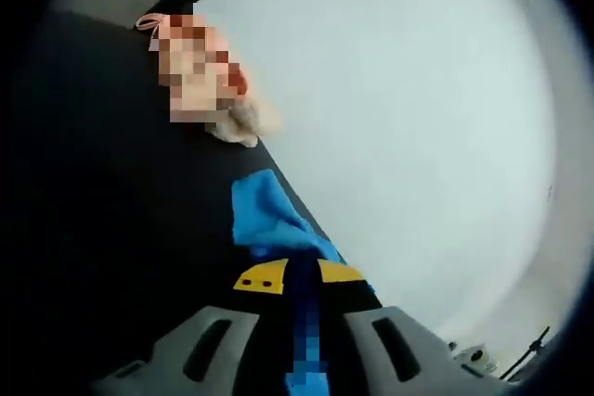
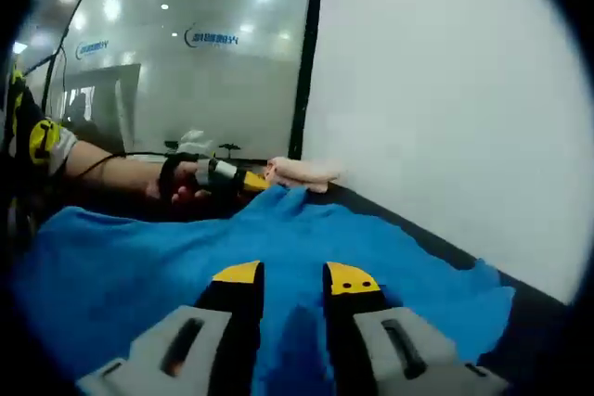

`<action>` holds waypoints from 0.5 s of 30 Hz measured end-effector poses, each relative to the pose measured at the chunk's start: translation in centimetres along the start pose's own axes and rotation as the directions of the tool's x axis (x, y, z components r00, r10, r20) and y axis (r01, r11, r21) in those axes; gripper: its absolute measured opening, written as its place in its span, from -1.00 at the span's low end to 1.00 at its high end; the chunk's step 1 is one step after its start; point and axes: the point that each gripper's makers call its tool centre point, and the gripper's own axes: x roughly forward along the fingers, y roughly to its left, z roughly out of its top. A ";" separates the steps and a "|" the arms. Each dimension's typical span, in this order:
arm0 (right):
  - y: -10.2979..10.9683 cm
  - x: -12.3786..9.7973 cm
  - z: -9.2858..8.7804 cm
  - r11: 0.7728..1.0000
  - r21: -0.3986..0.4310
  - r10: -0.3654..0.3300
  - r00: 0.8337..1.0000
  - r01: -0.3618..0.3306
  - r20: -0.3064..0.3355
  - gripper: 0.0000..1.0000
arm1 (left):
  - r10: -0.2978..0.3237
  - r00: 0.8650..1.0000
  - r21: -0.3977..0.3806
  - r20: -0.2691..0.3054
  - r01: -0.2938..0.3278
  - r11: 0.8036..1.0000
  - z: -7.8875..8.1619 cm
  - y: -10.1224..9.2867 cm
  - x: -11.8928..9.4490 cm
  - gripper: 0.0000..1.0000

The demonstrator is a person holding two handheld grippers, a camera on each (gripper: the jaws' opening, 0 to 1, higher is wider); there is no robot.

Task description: Spread out the cloth and fold it

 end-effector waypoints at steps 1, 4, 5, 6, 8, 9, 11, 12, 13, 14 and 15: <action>-2.2 -0.6 -0.5 0.997 0.005 -0.076 0.997 0.077 -0.026 -0.54 | -0.002 1.000 0.012 -0.006 0.003 1.000 0.0 -0.1 0.0 -0.79; -5.5 -2.4 -3.4 0.978 0.050 -0.195 0.969 0.205 -0.154 -0.54 | -0.007 1.000 0.064 -0.011 0.007 0.998 -0.4 -0.8 -0.3 -0.79; -4.9 -2.5 -4.1 0.971 0.105 -0.196 0.966 0.215 -0.167 -0.55 | -0.009 1.000 0.067 -0.011 0.009 0.998 -0.5 -0.9 -0.4 -0.79; -4.4 -2.3 -4.5 0.970 0.140 -0.177 0.970 0.201 -0.166 -0.55 | -0.012 1.000 0.071 -0.011 0.012 0.997 -0.6 -0.8 -0.3 -0.79; -2.8 -1.2 -4.9 0.977 0.140 -0.135 0.976 0.160 -0.169 -0.55 | -0.013 1.000 0.062 -0.009 0.014 0.998 -0.4 -0.7 -0.3 -0.79; -2.1 -0.5 -5.0 0.987 0.083 -0.122 0.979 0.137 -0.164 -0.55 | -0.016 1.000 0.057 -0.005 0.016 0.998 -0.2 -0.6 -0.2 -0.79; -1.9 0.3 -5.3 0.990 0.071 -0.107 0.980 0.121 -0.166 -0.58 | -0.030 1.000 0.043 0.009 0.029 0.999 0.3 -0.6 -0.3 -0.79; -3.2 0.9 -6.0 0.990 0.024 -0.129 0.971 0.137 -0.203 -0.70 | -0.031 0.999 0.041 0.014 0.030 0.999 0.3 -0.6 -0.2 -0.79; -3.9 1.0 -6.8 0.987 -0.027 -0.159 0.955 0.157 -0.249 -0.94 | -0.033 0.999 0.043 0.020 0.032 0.999 0.4 -0.6 -0.2 -0.79; -4.8 0.7 -7.3 0.977 -0.080 -0.213 0.932 0.199 -0.292 -0.98 | -0.034 0.999 0.043 0.022 0.033 0.999 0.5 -0.6 -0.2 -0.79; -5.0 0.7 -6.5 0.969 -0.092 -0.246 0.936 0.230 -0.251 -0.99 | -0.036 0.999 0.043 0.023 0.035 0.998 0.5 -0.6 -0.2 -0.79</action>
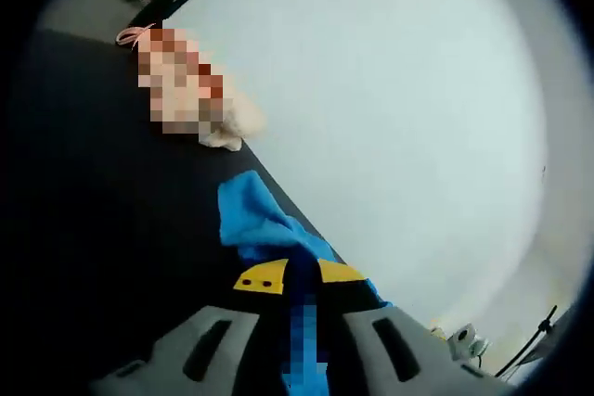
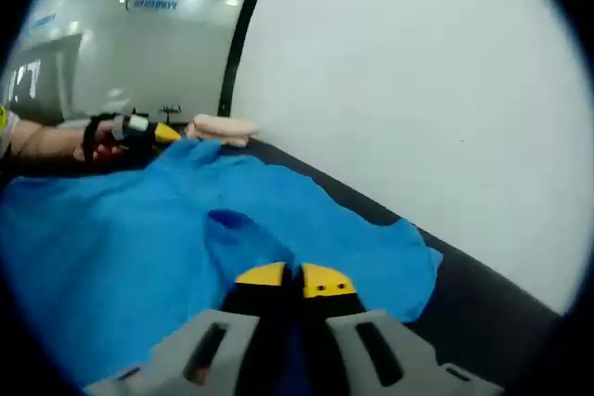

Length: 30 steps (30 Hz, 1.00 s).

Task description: Spread out the cloth and fold it

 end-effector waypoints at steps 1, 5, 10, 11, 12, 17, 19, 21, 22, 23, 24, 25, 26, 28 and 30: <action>-0.3 0.1 1.8 0.994 0.109 0.015 0.995 -0.026 0.096 -0.99 | -0.003 1.000 0.001 0.003 0.003 1.000 0.0 -0.1 -0.2 -0.79; -3.5 0.5 5.5 0.981 0.192 -0.056 0.984 0.023 0.168 -0.99 | -0.024 1.000 0.005 0.019 0.024 1.000 0.1 -0.6 -0.5 -0.79; -3.3 2.6 8.9 0.982 0.188 -0.071 0.975 0.031 0.211 -0.99 | -0.043 0.999 0.040 0.033 0.041 0.998 0.0 -1.1 -0.6 -0.79; -1.8 3.9 9.5 0.982 0.185 -0.009 0.977 -0.031 0.211 -0.99 | -0.046 0.998 0.044 0.032 0.045 0.998 -0.2 -1.3 -0.7 -0.79; -0.6 4.9 9.7 0.981 0.183 0.032 0.979 -0.069 0.199 -0.99 | -0.052 0.998 0.047 0.032 0.050 0.998 -0.3 -1.4 -0.7 -0.79; 6.7 9.8 5.8 0.978 0.086 0.186 0.982 -0.188 0.034 -0.99 | -0.066 0.997 0.026 0.049 0.065 0.998 0.2 -1.5 -0.9 -0.79; 9.1 10.6 4.0 0.963 0.085 0.256 0.967 -0.255 -0.001 -0.95 | -0.072 0.996 0.024 0.050 0.071 0.997 0.4 -1.6 -1.0 -0.79; 8.9 10.4 4.8 0.971 -0.004 0.239 0.970 -0.239 0.037 -0.83 | -0.078 0.996 0.028 0.052 0.077 0.997 0.5 -1.5 -0.9 -0.79; 8.8 10.0 5.7 0.968 -0.015 0.251 0.966 -0.250 0.063 -0.70 | -0.081 0.995 0.032 0.052 0.080 0.996 0.5 -1.6 -0.9 -0.79; 7.9 9.2 7.5 0.965 0.045 0.250 0.961 -0.257 0.118 -0.62 | -0.083 0.995 0.033 0.052 0.082 0.996 0.5 -1.6 -0.9 -0.79; 7.0 8.5 8.6 0.962 0.089 0.245 0.958 -0.259 0.148 -0.57 | -0.084 0.995 0.032 0.051 0.083 0.996 0.5 -1.6 -0.9 -0.79; 6.1 7.7 9.6 0.961 0.118 0.229 0.958 -0.251 0.171 -0.55 | -0.084 0.995 0.031 0.052 0.082 0.996 0.5 -1.6 -0.9 -0.79; 4.4 6.4 10.6 0.970 0.094 0.204 0.962 -0.224 0.184 -0.55 | -0.084 0.995 0.032 0.053 0.082 0.996 0.5 -1.6 -0.9 -0.79; 2.4 4.5 10.6 0.991 -0.002 0.134 0.983 -0.135 0.125 -0.58 | -0.090 0.994 0.026 0.056 0.088 0.996 0.7 -1.6 -1.0 -0.79; 3.0 2.9 9.2 0.984 -0.138 0.119 0.991 -0.110 0.058 -0.64 | -0.093 0.994 0.015 0.063 0.092 0.996 0.7 -1.7 -1.0 -0.79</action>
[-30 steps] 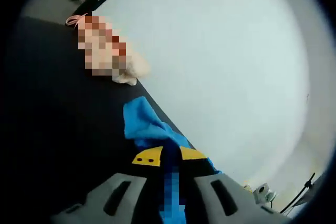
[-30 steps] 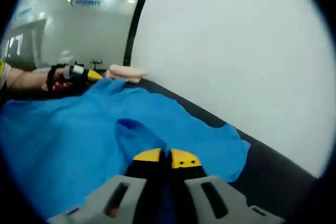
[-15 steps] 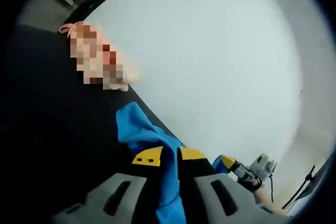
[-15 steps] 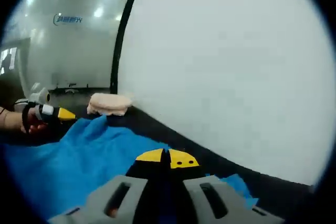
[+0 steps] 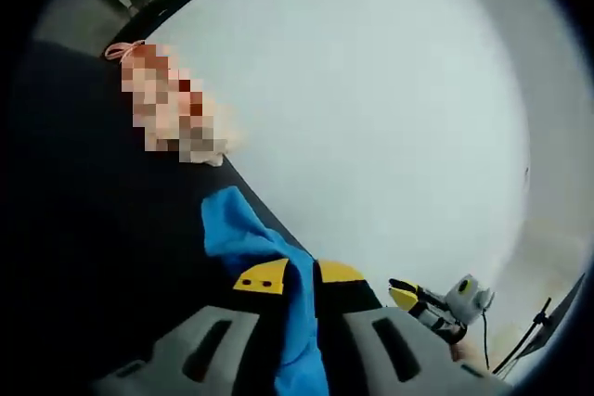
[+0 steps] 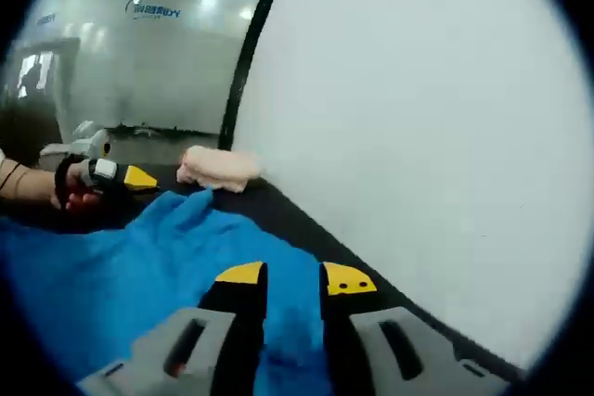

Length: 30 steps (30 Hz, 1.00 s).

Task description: Spread out the cloth and fold it

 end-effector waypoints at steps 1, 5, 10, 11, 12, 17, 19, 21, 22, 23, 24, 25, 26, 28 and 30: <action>0.6 -0.2 -0.2 1.000 -0.017 0.014 1.000 -0.014 -0.001 -0.74 | -0.001 1.000 -0.003 0.007 0.001 1.000 0.1 0.0 0.0 -0.79; 6.2 1.0 -4.4 0.990 -0.053 0.125 0.986 -0.132 -0.113 -0.78 | -0.010 1.000 -0.016 0.020 0.011 1.000 0.6 0.0 0.0 -0.79; 3.3 3.6 -5.1 1.000 -0.018 0.018 0.997 -0.020 -0.081 -0.80 | -0.016 1.000 -0.001 0.009 0.016 1.000 0.3 -0.1 0.0 -0.79; 2.3 3.8 -4.8 0.998 0.064 0.016 0.998 -0.013 -0.059 -0.79 | -0.018 1.000 -0.001 0.015 0.018 1.000 0.4 -0.1 0.0 -0.79; 1.8 3.9 -4.8 0.994 0.113 0.018 0.998 -0.012 -0.056 -0.73 | -0.020 1.000 -0.004 0.017 0.020 1.000 0.4 -0.2 -0.1 -0.79; -0.6 4.5 -6.4 0.977 0.211 0.017 0.998 -0.002 -0.068 -0.74 | -0.029 0.999 -0.041 0.021 0.030 0.999 0.9 0.0 0.1 -0.79; -0.5 4.8 -6.4 0.957 0.288 0.058 0.997 -0.039 -0.058 -0.96 | -0.031 0.999 -0.054 0.024 0.032 0.998 1.2 0.2 0.4 -0.79; -1.9 4.5 -6.3 0.941 0.337 0.050 0.996 -0.020 -0.078 -0.96 | -0.032 0.999 -0.064 0.031 0.034 0.997 1.4 0.1 0.4 -0.79; -3.3 4.3 -5.1 0.931 0.366 0.021 0.999 -0.006 -0.038 -0.96 | -0.031 0.999 -0.068 0.033 0.033 0.997 1.5 0.1 0.4 -0.79; -4.2 4.0 -4.3 0.919 0.394 -0.006 1.000 0.005 0.002 -0.96 | -0.031 0.999 -0.070 0.035 0.033 0.997 1.5 0.2 0.4 -0.79; -5.5 3.8 -3.4 0.902 0.431 -0.048 0.998 0.029 0.032 -0.95 | -0.029 0.999 -0.074 0.036 0.032 0.997 1.5 0.2 0.4 -0.79; -5.7 3.8 -3.3 0.903 0.427 -0.057 0.998 0.037 0.033 -0.94 | -0.029 0.999 -0.076 0.036 0.031 0.997 1.5 0.2 0.4 -0.79; -6.4 4.0 -3.1 0.919 0.390 -0.083 0.996 0.062 0.037 -0.90 | -0.028 0.999 -0.077 0.036 0.030 0.997 1.4 0.2 0.3 -0.79; -6.7 4.5 -2.7 0.946 0.309 -0.120 0.992 0.100 0.045 -0.67 | -0.028 0.999 -0.075 0.035 0.031 0.997 1.3 0.1 0.2 -0.79; -6.6 4.6 -2.9 0.958 0.261 -0.131 0.991 0.122 0.018 -0.67 | -0.030 0.999 -0.072 0.034 0.032 0.997 1.2 0.1 0.1 -0.79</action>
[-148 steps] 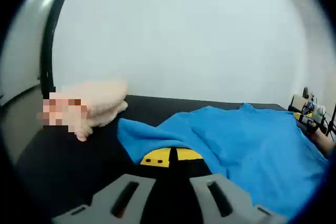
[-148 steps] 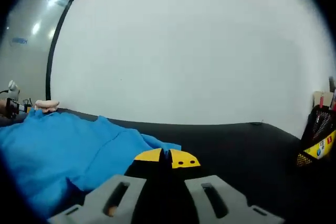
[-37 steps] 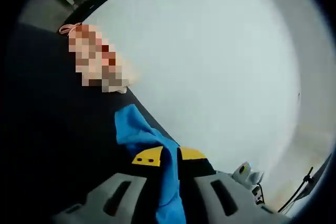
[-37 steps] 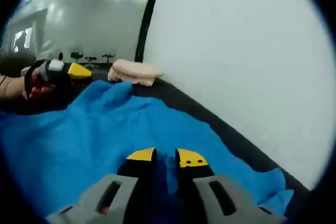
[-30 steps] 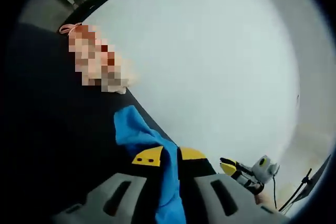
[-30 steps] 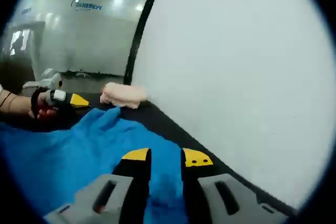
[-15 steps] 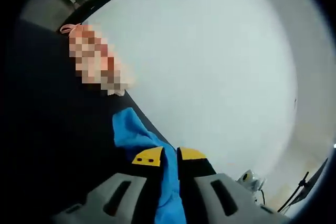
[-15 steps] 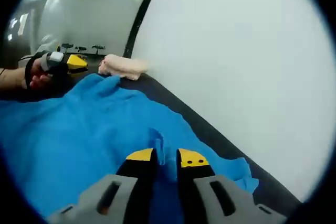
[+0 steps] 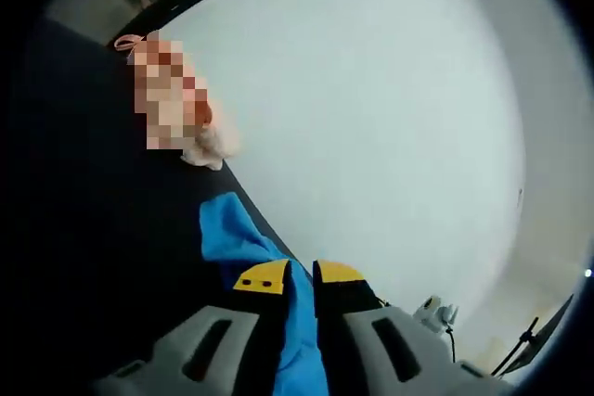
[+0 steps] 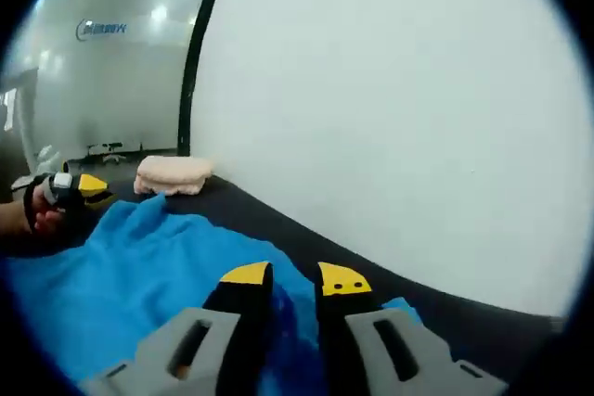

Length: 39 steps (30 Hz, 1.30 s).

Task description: Spread out the cloth and fold it

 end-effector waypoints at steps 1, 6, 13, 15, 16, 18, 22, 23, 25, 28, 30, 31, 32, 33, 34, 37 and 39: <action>0.3 -0.1 0.0 1.000 -0.013 0.010 1.000 -0.010 -0.002 -0.67 | 0.000 1.000 0.000 -0.001 0.000 1.000 -0.1 0.0 0.0 -0.79; 7.3 -2.9 -0.8 0.972 -0.092 0.208 0.973 -0.217 -0.099 -0.70 | 0.001 1.000 -0.013 0.004 -0.001 1.000 -0.2 -0.1 -0.3 -0.79; 8.2 -2.5 -3.8 0.834 -0.548 -0.071 0.970 -0.070 -0.232 -0.76 | 0.004 1.000 -0.014 0.000 -0.004 1.000 0.0 0.0 -0.1 -0.79; 7.9 -2.6 -3.5 0.845 -0.535 -0.108 0.974 -0.017 -0.201 -0.76 | -0.002 1.000 -0.027 0.005 0.002 1.000 0.2 0.0 -0.3 -0.79; 8.0 -2.8 -3.2 0.855 -0.519 -0.100 0.978 -0.010 -0.185 -0.75 | -0.002 1.000 -0.042 0.010 0.002 0.999 0.3 0.0 -0.4 -0.79; 8.4 -3.0 -3.4 0.855 -0.519 -0.092 0.981 -0.011 -0.173 -0.75 | 0.001 1.000 -0.048 0.014 -0.001 0.999 0.4 0.1 -0.3 -0.79; 8.3 -2.4 -6.1 0.835 -0.547 -0.113 0.955 -0.058 -0.274 -0.93 | 0.000 1.000 -0.034 0.009 0.000 0.999 0.3 0.1 -0.2 -0.79; 7.2 -2.9 -6.0 0.805 -0.593 -0.175 0.947 -0.019 -0.268 -0.99 | -0.003 1.000 -0.035 0.009 0.003 0.999 0.3 0.1 -0.3 -0.79; 7.8 -3.7 -5.1 0.803 -0.596 -0.142 0.962 -0.025 -0.233 -0.99 | -0.006 1.000 -0.053 0.018 0.007 0.999 0.6 0.1 -0.3 -0.79; 9.2 -5.2 -3.4 0.841 -0.540 -0.066 0.981 -0.045 -0.184 -0.99 | -0.002 1.000 -0.067 0.027 0.004 0.998 0.6 0.1 -0.3 -0.79; 11.2 -6.6 -1.5 0.896 -0.436 0.033 0.992 -0.084 -0.123 -0.99 | 0.001 1.000 -0.069 0.030 0.001 0.998 0.7 0.2 -0.2 -0.79; 12.5 -7.4 -0.8 0.922 -0.367 0.093 0.991 -0.122 -0.097 -0.99 | 0.001 1.000 -0.069 0.030 0.001 0.998 0.7 0.2 -0.2 -0.79; 13.5 -7.9 -0.6 0.926 -0.340 0.141 0.986 -0.163 -0.090 -0.99 | 0.000 1.000 -0.067 0.028 0.002 0.998 0.7 0.2 -0.1 -0.79; 14.7 -8.3 -0.4 0.925 -0.312 0.205 0.976 -0.216 -0.069 -0.99 | 0.000 1.000 -0.066 0.027 0.002 0.998 0.7 0.2 -0.1 -0.79; 15.9 -8.7 -0.8 0.933 -0.251 0.247 0.966 -0.257 -0.069 -0.99 | -0.001 1.000 -0.064 0.025 0.002 0.998 0.6 0.1 -0.2 -0.79; 16.1 -7.6 -4.5 0.909 -0.254 0.288 0.939 -0.330 -0.190 -0.99 | -0.004 1.000 -0.067 0.027 0.006 0.998 0.6 0.1 -0.3 -0.79; 17.4 -7.6 -8.2 0.894 -0.204 0.339 0.899 -0.400 -0.278 -0.96 | -0.004 0.999 -0.077 0.033 0.007 0.997 0.8 0.2 -0.3 -0.79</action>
